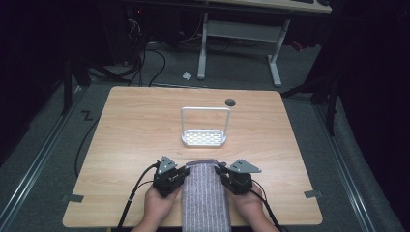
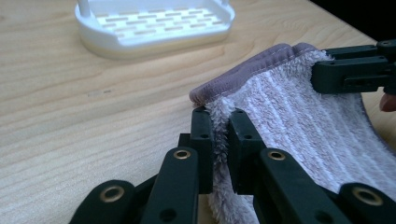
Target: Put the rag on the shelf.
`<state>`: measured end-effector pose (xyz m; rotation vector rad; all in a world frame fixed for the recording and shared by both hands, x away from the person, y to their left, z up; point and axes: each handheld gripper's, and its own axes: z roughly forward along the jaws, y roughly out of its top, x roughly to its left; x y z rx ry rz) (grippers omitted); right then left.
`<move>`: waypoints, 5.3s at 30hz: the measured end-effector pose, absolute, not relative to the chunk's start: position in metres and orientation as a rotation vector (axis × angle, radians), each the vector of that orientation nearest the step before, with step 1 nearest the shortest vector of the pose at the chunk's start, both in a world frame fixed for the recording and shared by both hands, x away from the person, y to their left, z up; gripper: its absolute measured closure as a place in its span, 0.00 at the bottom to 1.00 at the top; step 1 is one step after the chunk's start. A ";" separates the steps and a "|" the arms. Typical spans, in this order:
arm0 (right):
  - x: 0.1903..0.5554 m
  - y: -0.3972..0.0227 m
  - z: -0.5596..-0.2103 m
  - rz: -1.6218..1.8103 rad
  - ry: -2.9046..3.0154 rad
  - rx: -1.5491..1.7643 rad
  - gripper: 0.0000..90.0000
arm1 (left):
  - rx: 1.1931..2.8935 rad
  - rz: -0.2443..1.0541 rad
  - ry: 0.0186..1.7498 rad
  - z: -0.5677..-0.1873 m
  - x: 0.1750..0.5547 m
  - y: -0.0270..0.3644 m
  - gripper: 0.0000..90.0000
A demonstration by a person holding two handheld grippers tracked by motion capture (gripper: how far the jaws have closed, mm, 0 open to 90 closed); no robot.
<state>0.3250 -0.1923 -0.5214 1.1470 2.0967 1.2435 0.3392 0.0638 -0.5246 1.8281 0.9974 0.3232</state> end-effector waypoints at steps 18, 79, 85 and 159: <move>0.283 -0.183 -0.478 1.308 1.847 0.881 0.91 | 1.608 0.591 0.841 -0.482 0.298 0.068 0.95; 0.357 -0.198 -0.323 1.485 1.548 0.813 0.91 | 1.498 0.695 0.640 -0.316 0.389 0.057 0.96; 0.378 -0.194 -0.321 1.459 1.569 0.832 0.91 | 1.525 0.707 0.672 -0.312 0.411 0.057 0.96; 0.538 -0.199 -0.367 1.232 1.834 1.174 0.59 | 1.645 0.527 1.017 -0.365 0.551 0.062 0.65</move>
